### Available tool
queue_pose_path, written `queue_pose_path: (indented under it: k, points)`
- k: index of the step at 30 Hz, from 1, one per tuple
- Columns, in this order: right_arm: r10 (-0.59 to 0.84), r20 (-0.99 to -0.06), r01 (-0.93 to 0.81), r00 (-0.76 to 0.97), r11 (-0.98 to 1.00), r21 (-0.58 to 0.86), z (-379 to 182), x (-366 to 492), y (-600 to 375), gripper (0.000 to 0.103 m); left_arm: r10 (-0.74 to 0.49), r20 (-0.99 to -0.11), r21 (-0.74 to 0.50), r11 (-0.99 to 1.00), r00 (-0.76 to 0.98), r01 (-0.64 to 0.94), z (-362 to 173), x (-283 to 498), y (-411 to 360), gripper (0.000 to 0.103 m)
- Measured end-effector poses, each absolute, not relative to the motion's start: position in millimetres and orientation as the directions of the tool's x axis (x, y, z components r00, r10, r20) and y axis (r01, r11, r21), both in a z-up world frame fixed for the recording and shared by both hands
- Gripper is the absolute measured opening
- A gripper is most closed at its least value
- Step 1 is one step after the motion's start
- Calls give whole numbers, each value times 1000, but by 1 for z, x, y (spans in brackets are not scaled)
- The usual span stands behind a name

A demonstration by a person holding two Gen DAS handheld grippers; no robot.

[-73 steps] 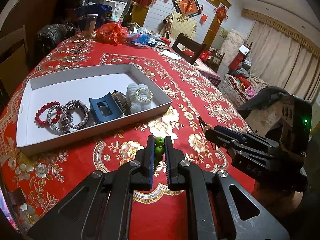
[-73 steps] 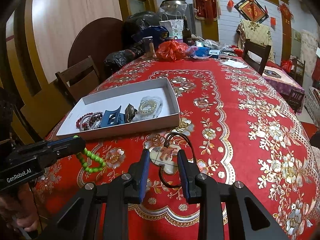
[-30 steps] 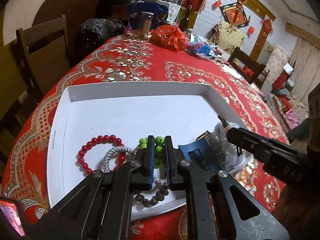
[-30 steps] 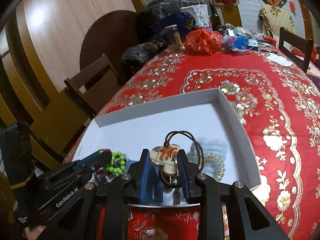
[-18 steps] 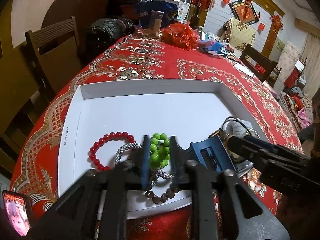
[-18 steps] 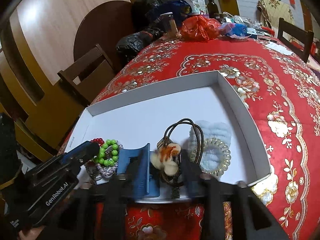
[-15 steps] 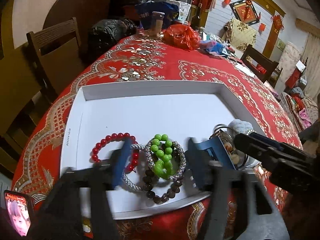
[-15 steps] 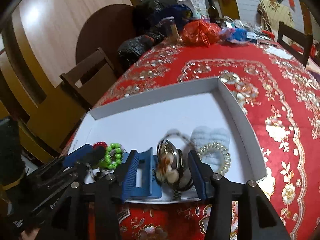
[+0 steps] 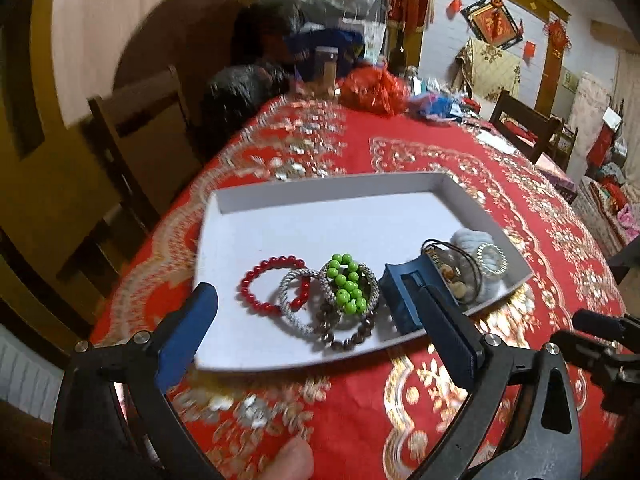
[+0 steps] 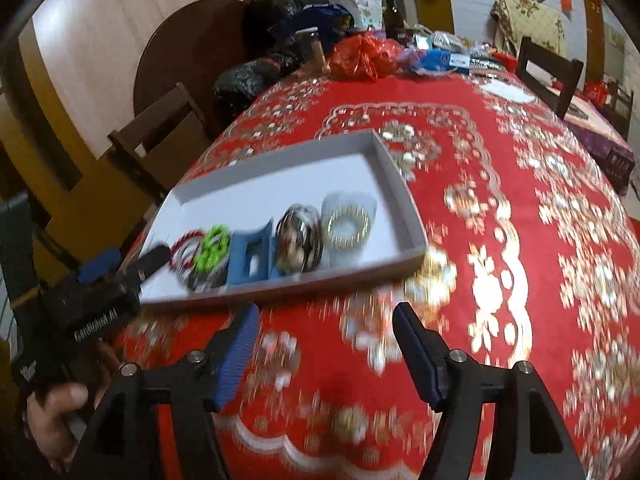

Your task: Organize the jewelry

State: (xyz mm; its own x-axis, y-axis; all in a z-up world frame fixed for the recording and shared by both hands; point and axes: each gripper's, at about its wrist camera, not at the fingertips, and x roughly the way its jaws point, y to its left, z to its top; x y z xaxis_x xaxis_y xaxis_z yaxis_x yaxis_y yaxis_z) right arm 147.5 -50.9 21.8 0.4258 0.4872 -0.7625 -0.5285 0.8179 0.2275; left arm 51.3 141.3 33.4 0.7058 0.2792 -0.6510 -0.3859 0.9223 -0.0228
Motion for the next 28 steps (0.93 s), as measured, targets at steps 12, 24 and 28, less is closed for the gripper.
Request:
queue_pose_path:
  k: [12,24,28]
  points:
    - [450,-772,-527,450,831,177,18,103,-81,68,179,-752,-66,937,634,-343,34,16,95,101]
    - [454,-768,-540,453,825,170,23,95,-79,68,205,-757,-41,933,620,-358,40,6,87,101]
    - [450,-767,-541,457,825,162,25,95,-76,68,223,-744,-26,932,629,-361,43,4,88,101]
